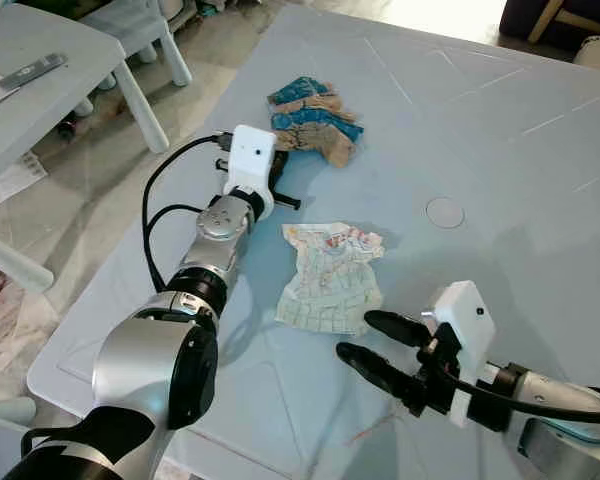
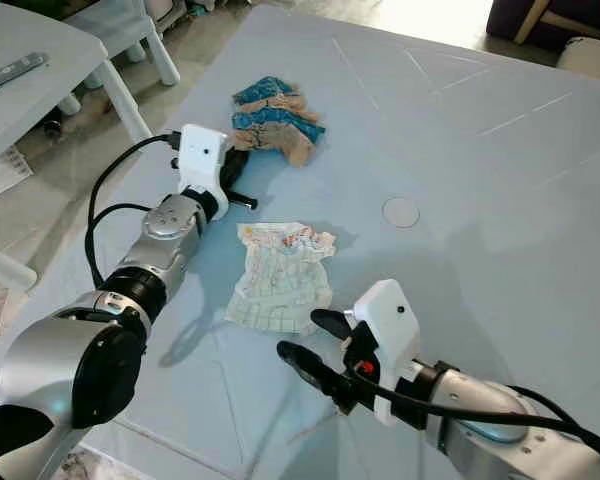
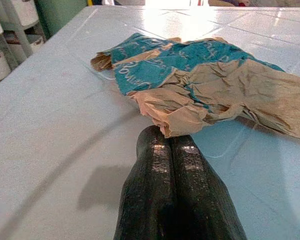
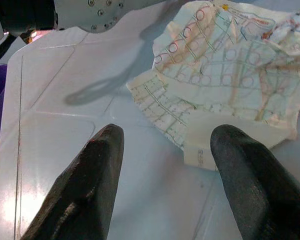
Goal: Picking trash to rubbish bin
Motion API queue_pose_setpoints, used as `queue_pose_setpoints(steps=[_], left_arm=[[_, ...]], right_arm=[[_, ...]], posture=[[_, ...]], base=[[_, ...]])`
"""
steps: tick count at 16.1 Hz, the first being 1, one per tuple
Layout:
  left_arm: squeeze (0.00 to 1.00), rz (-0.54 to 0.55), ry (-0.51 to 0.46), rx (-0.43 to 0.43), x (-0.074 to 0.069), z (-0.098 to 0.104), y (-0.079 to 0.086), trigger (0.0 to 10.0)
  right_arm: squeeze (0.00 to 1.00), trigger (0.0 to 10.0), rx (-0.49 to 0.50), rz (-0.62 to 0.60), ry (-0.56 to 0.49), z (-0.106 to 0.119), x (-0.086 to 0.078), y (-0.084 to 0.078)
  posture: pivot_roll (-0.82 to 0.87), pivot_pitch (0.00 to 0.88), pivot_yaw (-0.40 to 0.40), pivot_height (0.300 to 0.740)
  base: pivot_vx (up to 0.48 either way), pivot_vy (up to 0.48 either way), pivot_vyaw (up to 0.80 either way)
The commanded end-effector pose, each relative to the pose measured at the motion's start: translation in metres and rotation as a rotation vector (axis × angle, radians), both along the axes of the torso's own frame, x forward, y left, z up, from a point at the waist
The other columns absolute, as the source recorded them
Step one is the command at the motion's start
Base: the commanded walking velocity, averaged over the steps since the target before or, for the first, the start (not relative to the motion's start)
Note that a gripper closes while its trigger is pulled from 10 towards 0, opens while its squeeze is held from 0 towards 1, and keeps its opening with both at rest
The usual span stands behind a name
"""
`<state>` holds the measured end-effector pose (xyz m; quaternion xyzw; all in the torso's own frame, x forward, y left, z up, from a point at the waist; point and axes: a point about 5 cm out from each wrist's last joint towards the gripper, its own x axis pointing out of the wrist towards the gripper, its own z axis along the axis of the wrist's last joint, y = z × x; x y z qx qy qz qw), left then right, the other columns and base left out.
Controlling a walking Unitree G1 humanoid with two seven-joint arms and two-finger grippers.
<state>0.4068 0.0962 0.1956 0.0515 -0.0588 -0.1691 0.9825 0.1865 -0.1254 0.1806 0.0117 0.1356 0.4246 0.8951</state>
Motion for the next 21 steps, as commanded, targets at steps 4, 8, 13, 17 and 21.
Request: queue_pose_setpoints(steps=[4,8,13,17,21], left_arm=[[0.0,0.033,-0.082,-0.061,-0.004,-0.001,0.01,0.0],[0.0,0.051,-0.228,-0.093,-0.013,0.003,0.032,0.0],[0.0,0.056,-0.367,-0.101,-0.028,0.012,0.049,0.0],[0.0,0.001,-0.442,-0.104,-0.057,0.023,0.044,0.0],[0.22,0.042,-0.364,-0.059,-0.063,0.014,0.046,4.9]], right_arm=[[0.0,10.0,0.018,-0.01,-0.025,-0.005,0.013,0.006],[0.0,10.0,0.043,-0.056,-0.096,-0.008,0.041,0.013],[0.0,10.0,0.061,-0.073,-0.17,-0.007,0.064,0.017],[0.0,10.0,0.079,-0.098,-0.226,-0.007,0.083,0.019],[0.0,10.0,0.099,-0.093,-0.256,-0.008,0.092,0.026]], posture=[[-0.32,0.239,0.022,0.74],[-0.22,0.171,0.049,0.74],[-0.15,0.109,0.072,0.74],[-0.08,0.071,0.086,0.74],[-0.06,0.049,0.081,0.74]], base=[[0.0,0.0,0.0],[0.0,0.0,0.0],[0.0,0.0,0.0],[0.0,0.0,0.0],[0.0,0.0,0.0]])
